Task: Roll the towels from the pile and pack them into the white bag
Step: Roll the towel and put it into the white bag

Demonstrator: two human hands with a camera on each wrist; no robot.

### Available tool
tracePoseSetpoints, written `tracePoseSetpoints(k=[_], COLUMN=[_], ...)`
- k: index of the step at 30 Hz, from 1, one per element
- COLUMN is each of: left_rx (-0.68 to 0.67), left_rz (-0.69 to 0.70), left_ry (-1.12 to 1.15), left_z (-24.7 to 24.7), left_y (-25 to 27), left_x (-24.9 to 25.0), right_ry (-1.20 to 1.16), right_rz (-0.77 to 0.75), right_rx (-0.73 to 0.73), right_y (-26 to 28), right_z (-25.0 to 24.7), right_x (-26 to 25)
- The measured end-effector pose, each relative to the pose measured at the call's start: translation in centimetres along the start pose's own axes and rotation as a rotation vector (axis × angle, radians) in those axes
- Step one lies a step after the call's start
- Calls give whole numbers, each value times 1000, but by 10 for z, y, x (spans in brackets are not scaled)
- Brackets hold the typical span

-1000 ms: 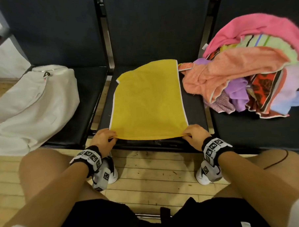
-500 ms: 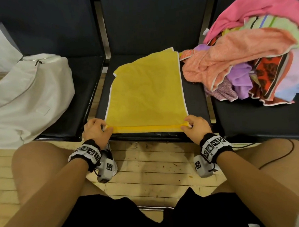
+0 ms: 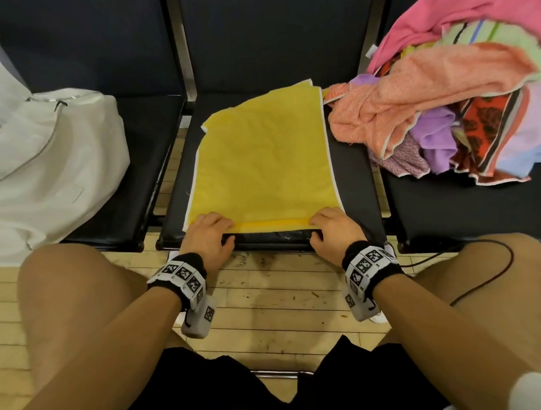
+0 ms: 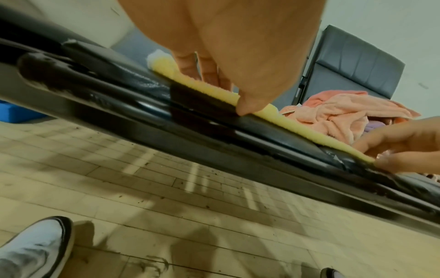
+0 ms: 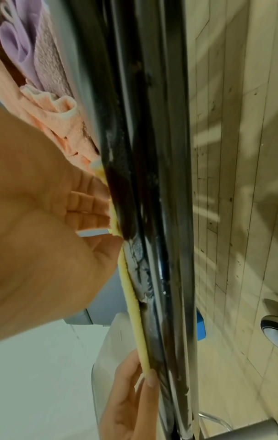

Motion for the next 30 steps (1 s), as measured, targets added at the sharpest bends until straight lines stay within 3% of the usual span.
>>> tracePoseSetpoints(k=[7, 13, 18, 20, 24, 28, 30], left_rx=[21, -44, -43, -11, 116, 110, 74], left_rz=[-25, -82, -119, -143, -114, -93, -108], left_ry=[-69, -137, -142, -119, -141, -105, -104], left_z=[-2, -3, -5, -5, -10, -13, -11], left_y=[1, -1, -3, -5, -8, -11, -12], left_x=[-6, -11, -14, -17, -16, -9, -10], right_ry=[15, 120, 40, 4, 107, 73, 32], right_rz=[26, -8, 67, 89, -68, -172, -119], right_rx=[-80, -24, -164, -89, 208, 170, 108], right_y=[1, 1, 3, 2, -2, -2, 0], right_z=[6, 0, 8, 7, -3, 0, 2], right_x=[5, 0, -1, 1, -5, -22, -22])
Point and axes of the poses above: each hand's wrist, its own y-axis away from the middle knuckle, its own z-axis out of the palm, x = y × z, the point moved 6 cm from there along -y, towards the middle knuckle, and after that the axes turned 9 degrees about x, right-handed, at the moved point
